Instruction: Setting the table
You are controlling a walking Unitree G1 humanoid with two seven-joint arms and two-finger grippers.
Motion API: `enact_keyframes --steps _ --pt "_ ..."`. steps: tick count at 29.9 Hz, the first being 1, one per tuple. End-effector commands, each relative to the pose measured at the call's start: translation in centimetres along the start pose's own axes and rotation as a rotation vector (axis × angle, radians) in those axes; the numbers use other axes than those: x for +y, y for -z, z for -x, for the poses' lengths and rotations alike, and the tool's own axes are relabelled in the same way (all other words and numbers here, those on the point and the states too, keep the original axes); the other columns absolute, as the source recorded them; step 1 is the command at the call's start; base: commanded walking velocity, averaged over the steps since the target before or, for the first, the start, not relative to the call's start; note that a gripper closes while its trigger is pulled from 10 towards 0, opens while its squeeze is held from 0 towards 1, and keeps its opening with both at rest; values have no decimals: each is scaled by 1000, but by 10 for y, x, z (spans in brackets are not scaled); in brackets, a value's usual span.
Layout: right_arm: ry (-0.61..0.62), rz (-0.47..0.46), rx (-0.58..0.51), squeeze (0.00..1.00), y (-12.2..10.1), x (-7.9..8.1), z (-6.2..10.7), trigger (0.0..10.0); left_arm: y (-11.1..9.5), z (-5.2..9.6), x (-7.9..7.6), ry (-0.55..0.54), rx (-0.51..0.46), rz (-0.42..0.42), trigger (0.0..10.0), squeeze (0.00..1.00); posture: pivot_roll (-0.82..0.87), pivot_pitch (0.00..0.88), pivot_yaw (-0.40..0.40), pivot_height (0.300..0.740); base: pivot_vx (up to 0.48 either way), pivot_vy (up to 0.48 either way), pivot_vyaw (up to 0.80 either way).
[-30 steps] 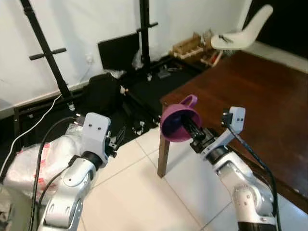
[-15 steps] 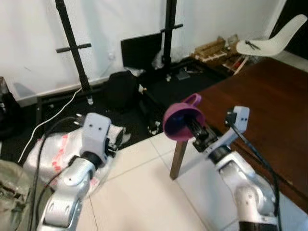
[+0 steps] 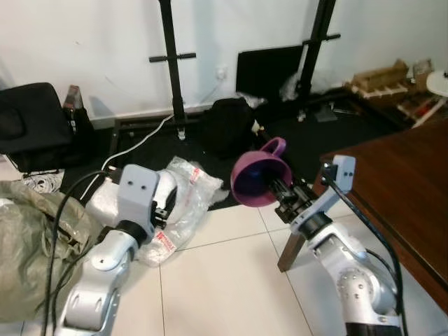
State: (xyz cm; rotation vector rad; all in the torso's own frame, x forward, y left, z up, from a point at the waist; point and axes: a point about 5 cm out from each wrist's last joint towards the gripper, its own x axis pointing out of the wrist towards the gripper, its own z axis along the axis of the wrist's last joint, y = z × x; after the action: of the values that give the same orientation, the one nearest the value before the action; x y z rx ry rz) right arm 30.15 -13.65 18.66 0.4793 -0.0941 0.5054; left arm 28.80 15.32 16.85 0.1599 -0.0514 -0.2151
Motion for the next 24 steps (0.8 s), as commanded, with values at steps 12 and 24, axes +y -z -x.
enact_keyframes --steps 12,24 --pt "-8 -13 14 0 4 2 1 10000 8 1 0 -9 42 -2 10000 0 -31 0 77 740 0 0 690" --pt "-14 -12 16 0 5 2 1 10000 9 0 2 -17 48 1 10000 0 -31 0 75 740 0 0 690"
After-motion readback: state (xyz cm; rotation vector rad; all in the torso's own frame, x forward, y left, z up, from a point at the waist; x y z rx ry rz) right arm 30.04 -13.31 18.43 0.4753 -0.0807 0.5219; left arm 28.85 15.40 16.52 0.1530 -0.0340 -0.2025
